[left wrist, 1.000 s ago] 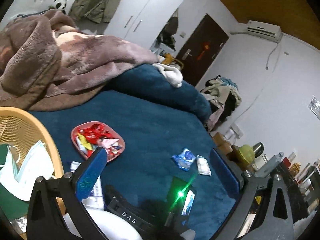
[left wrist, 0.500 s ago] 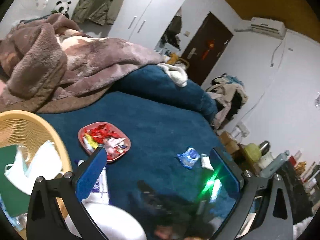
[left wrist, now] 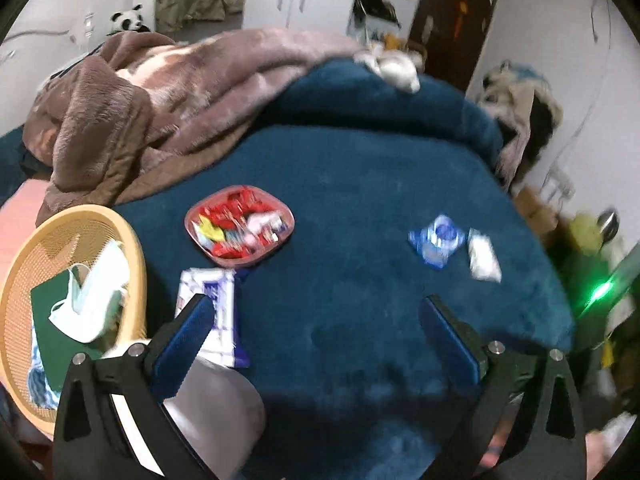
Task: Organize soft objects
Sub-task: 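Bring both open tools toward the blue wipes and white gauze packets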
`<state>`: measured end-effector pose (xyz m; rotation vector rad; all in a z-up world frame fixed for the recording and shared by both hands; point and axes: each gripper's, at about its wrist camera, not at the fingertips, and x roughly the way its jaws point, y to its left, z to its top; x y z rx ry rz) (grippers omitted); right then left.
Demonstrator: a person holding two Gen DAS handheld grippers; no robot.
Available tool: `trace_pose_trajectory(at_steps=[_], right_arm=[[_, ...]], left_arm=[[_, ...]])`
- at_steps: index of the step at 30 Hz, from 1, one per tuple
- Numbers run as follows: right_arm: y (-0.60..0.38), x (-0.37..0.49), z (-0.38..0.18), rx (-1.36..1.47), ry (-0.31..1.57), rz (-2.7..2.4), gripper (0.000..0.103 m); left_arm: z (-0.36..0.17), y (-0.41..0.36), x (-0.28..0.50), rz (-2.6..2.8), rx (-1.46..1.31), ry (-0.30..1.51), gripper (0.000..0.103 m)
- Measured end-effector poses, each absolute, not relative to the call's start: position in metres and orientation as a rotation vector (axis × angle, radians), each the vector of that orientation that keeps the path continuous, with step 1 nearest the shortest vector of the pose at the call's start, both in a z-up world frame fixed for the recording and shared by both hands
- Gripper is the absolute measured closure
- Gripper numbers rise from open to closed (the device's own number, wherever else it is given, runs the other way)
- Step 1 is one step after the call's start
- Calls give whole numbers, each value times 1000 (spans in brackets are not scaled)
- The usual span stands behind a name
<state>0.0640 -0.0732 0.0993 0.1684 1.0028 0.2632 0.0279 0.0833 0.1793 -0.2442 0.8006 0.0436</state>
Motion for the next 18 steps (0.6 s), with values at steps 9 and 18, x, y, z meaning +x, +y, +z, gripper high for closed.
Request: trace_pose_trajectory(at_steps=[9,18], right_arm=[[-134,73,113,164,983,176,0],[-161,84,104,158,1006,146,0]], left_arm=[[129,8,63,55,-41,1024,1],[96,-27,86,16,-27,1123,1]])
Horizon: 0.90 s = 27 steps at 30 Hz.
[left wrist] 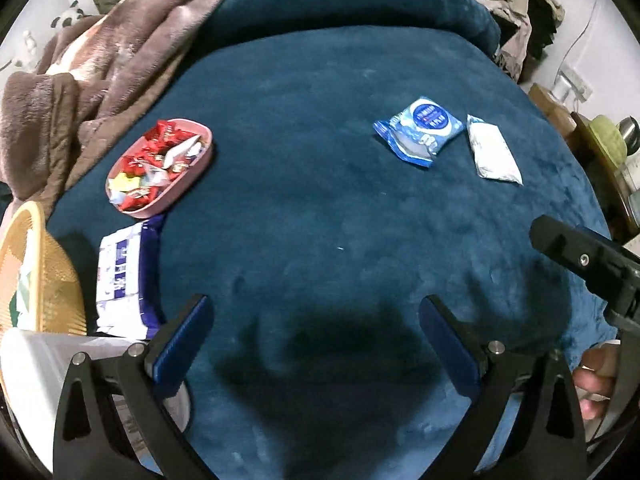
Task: Organize soft objects
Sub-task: 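Bring both open tools toward the blue wipes and white gauze packets, then grasp the white gauze dressing packet with the right tool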
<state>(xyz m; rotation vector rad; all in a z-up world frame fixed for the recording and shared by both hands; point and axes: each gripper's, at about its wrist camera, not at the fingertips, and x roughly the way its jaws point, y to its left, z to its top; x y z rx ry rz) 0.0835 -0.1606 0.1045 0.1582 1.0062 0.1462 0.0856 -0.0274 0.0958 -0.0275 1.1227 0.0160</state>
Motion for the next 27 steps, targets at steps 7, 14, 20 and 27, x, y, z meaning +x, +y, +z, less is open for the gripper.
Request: trace_pose_trajectory(at_steps=[7,14,20,27], right_arm=[[-197,102,90,181,1052,74,0],[-216,142,82,168,1075,24,0],[-210,199,68,161,1124,-26,2],[-203,224,47,153,1161,-34,45]], left_arm=[[92,-43,109,-32,-40,1133,1],[90,-54,143,-75,-62,1125,1],[89,-62,176,-92,-41,1111,1],[87,-65,196,-99,13,1106,1]])
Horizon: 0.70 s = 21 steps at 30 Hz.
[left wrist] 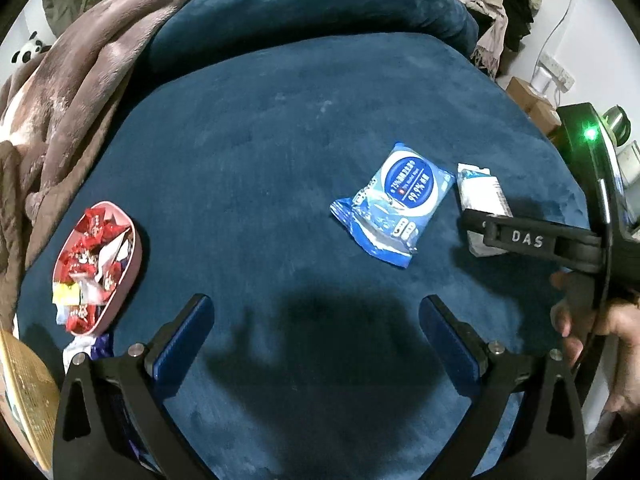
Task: Organize soft objects
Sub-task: 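Grasp the white gauze dressing packet with the right tool, then grasp the blue alcohol wipes packet with the left tool while the right tool holds the gauze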
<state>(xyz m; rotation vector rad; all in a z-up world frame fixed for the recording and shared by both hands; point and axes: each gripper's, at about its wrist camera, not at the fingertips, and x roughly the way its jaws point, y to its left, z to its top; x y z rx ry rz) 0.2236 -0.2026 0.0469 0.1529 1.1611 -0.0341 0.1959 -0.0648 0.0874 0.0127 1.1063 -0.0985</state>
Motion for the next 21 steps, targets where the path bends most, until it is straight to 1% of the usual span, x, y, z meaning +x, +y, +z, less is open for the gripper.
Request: trace_pose_trajectory(at_steps=[1,3,5,13,21], right_arm=[[-204,222,48,158,1156,-24,50],[-210,216,52,185,1138,-7,55],[-219,206,57,202,1123,7,57],[-243,152,65,144,1080,18,57],[-244,143,58,192,1061,35,56]], left_arm=[[86,-65,199,-99,18,1108,1],[85,-66,203,-100,24,1108,1],[85,-70,208,-109,32,1103,1],[77,-104,224,-135,173,1092,1],[68,-140,240,-170,245,1098,1]])
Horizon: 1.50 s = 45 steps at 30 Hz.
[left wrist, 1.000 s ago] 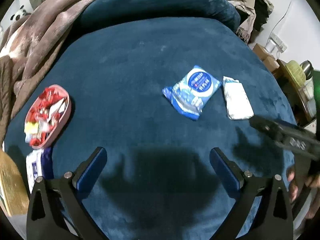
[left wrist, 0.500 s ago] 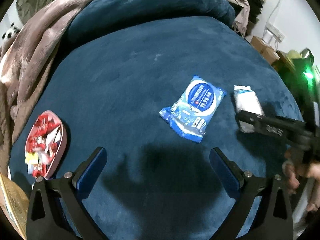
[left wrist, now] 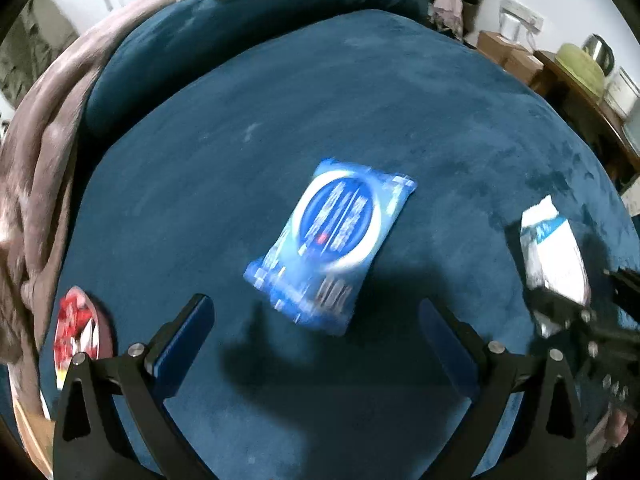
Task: Organize soft objects
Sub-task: 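Grasp the blue alcohol wipes packet with the left tool while the right tool holds the gauze, then carry the wipes and gauze packets over the orange basket with both tools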
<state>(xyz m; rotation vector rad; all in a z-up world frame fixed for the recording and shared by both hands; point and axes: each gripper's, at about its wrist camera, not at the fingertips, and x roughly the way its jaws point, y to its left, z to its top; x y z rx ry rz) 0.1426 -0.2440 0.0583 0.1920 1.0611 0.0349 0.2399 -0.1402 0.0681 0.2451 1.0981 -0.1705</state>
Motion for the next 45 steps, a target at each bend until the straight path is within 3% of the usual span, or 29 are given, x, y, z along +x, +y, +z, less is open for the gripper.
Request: trace_pose_trajectory(at_steps=[3,9,10,13,45], right_arm=[[-248,143,57,216,1057,44,56],[-250,143,55,236,1063,59,56],[-250,145,55,237,1066,62,56],[-252,145,54,246,1068,67,56],[-215,61,84,233,1046,139,56]], left_arm=[[66,-156,254,-194,287,1082,1],[47,-179,296,-221,319,1143,29],[44,-180,299,-223,315,1157,46],[43,-179,298,-229,310,1161,51],[124,-109,122,-146,175,1080,51]])
